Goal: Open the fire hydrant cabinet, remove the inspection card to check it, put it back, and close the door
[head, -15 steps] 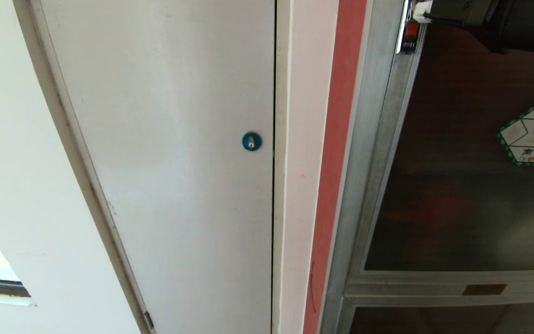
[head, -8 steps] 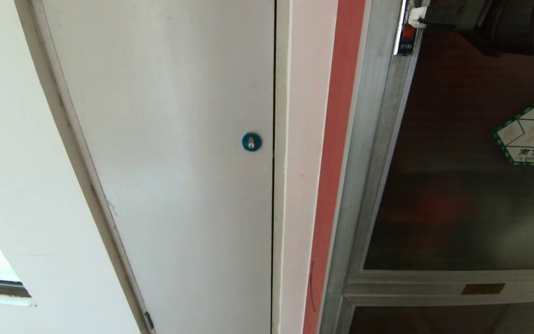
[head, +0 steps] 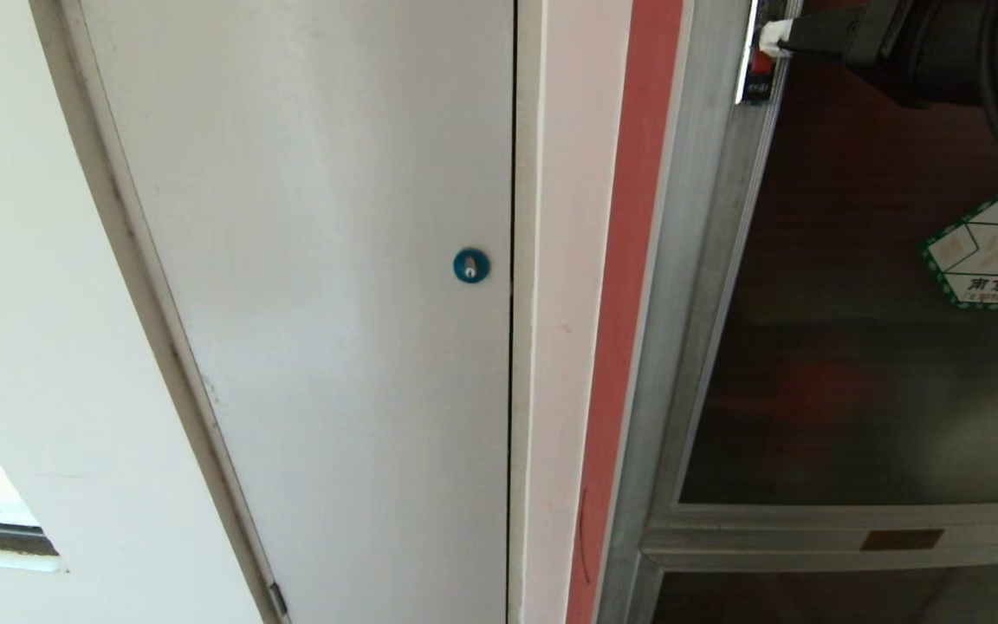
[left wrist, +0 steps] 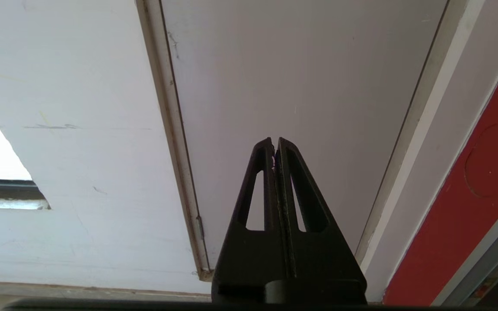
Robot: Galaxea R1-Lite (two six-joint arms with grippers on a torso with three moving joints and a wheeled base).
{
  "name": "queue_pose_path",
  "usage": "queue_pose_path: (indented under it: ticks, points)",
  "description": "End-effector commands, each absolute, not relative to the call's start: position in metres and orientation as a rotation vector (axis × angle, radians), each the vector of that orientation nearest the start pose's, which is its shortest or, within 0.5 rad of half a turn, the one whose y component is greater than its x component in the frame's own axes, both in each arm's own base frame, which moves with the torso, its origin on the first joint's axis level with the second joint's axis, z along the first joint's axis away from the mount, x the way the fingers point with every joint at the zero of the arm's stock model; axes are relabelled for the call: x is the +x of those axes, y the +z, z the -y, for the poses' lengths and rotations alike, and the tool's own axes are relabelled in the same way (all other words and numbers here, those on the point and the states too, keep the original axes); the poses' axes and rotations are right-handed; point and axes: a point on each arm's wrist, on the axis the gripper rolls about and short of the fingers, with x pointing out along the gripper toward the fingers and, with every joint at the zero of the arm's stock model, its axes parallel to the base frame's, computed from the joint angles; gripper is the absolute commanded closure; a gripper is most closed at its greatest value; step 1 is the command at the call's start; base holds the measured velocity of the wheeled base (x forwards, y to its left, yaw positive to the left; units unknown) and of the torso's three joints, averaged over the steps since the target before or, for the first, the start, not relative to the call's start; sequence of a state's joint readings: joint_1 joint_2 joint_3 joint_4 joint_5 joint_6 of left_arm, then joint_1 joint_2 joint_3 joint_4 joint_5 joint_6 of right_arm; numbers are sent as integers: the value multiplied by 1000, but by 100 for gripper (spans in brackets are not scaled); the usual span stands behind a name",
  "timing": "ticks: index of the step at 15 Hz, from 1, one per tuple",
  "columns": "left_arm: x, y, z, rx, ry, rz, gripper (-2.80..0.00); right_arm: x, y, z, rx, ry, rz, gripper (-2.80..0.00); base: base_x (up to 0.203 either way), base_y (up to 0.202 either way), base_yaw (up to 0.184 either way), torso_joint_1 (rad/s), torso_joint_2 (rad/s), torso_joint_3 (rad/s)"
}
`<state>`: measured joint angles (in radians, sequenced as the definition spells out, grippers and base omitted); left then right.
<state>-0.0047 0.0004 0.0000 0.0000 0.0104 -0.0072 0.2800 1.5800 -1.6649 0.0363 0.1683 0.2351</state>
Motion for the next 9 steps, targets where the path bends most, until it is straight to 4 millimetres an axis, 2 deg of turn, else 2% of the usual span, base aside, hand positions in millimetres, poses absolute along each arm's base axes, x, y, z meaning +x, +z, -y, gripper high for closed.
queue_pose_path:
  ticks: [1,3,5,9]
  points:
    - [-23,75,0,-8,6,-1,0,234,411,-76,239,478,51,0,0,0,0,0,0,0]
    - [-23,75,0,-8,6,0,0,190,429,-68,247,508,131,0,0,0,0,0,0,0]
    - [-23,75,0,-8,6,-1,0,146,436,-54,253,519,192,0,0,0,0,0,0,0]
    - [-23,76,0,-8,6,-1,0,74,420,-29,256,514,255,0,0,0,0,0,0,0]
